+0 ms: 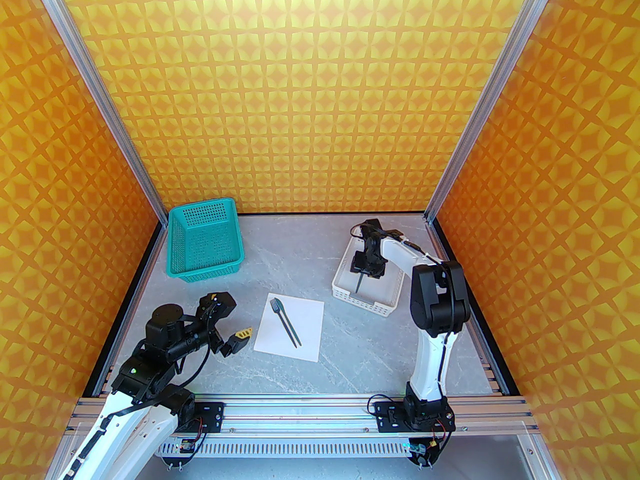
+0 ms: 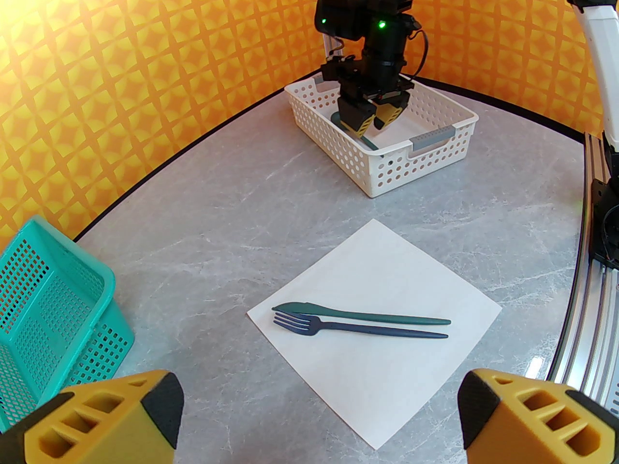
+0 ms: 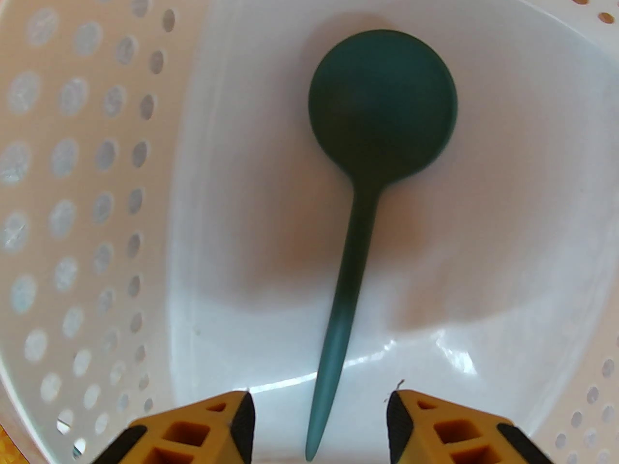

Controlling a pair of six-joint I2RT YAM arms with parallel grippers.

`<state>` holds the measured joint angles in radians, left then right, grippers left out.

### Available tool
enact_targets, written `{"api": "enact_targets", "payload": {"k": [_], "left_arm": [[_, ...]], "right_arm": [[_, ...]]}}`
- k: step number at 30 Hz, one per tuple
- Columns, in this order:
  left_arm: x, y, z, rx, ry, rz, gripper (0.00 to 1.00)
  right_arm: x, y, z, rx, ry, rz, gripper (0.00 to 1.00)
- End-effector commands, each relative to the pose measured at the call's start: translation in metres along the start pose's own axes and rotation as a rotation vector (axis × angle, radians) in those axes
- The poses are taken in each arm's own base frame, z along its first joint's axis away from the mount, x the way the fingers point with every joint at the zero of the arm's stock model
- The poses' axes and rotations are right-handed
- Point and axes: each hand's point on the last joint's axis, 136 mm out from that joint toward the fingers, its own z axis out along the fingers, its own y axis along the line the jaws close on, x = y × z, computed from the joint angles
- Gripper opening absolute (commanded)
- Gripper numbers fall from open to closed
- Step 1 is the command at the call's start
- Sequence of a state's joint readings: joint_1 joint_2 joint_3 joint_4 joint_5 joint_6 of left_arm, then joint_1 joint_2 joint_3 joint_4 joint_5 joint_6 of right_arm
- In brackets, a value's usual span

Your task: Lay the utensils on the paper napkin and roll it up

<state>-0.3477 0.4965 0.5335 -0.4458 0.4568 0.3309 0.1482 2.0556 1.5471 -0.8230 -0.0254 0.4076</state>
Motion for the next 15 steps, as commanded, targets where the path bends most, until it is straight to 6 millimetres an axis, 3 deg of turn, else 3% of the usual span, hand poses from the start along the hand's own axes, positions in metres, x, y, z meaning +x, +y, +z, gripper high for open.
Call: {"api": "enact_targets", "payload": {"k": [1,15], "left_arm": [[0.005,-0.007,0.000,0.030,0.007,-0.001,0.99],[0.005,-0.009,0.000,0.036,0.006,0.002,0.99]], "right_arm": [[-0.005,-0.004,0.005,0.025,0.006,0.019,0.49],[0.000,-0.008,0.022,0.056,0.066,-0.012,0.43]]}}
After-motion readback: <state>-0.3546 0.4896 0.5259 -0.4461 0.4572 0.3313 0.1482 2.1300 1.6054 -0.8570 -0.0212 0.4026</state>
